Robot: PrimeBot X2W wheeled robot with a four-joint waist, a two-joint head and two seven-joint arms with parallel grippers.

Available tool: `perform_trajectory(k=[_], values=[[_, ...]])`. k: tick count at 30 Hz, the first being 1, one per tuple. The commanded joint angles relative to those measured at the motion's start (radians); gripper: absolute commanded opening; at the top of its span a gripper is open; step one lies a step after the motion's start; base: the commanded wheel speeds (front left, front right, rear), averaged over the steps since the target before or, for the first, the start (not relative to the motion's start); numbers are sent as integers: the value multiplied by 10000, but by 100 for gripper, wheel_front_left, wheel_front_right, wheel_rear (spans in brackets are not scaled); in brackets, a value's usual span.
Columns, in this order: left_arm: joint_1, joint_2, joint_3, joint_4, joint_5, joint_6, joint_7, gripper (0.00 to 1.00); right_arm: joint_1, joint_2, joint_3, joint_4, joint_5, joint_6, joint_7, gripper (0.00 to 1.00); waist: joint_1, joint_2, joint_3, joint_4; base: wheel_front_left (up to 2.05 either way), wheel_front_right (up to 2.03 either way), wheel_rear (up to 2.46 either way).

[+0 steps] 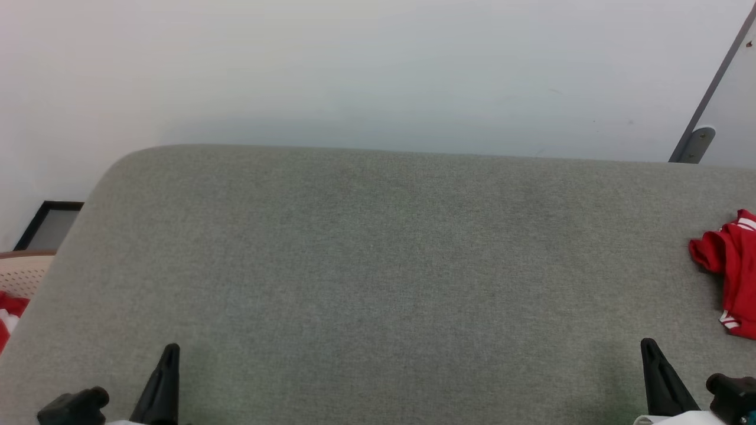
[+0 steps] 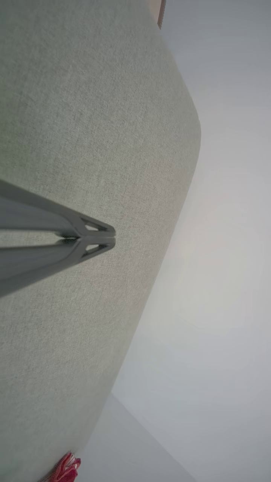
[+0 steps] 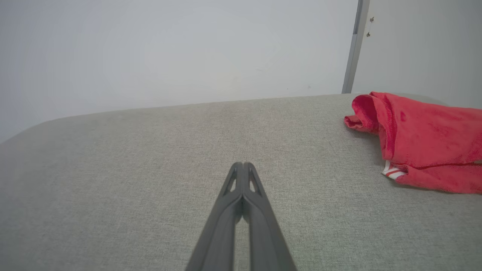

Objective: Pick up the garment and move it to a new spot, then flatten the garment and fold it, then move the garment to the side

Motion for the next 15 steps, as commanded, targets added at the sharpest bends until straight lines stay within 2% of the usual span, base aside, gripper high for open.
perform_trajectory(k=[1,15], values=[[-300,49,127,-134,-359,0,81,0,-294,-3,-71,-171,494,-2,80,0,0,0,3,-10,0,0,0],[-582,-422,356,-89,-2160,0,692,0,-490,106,-119,-215,3066,-4,631,0,0,0,29,-97,0,0,0]])
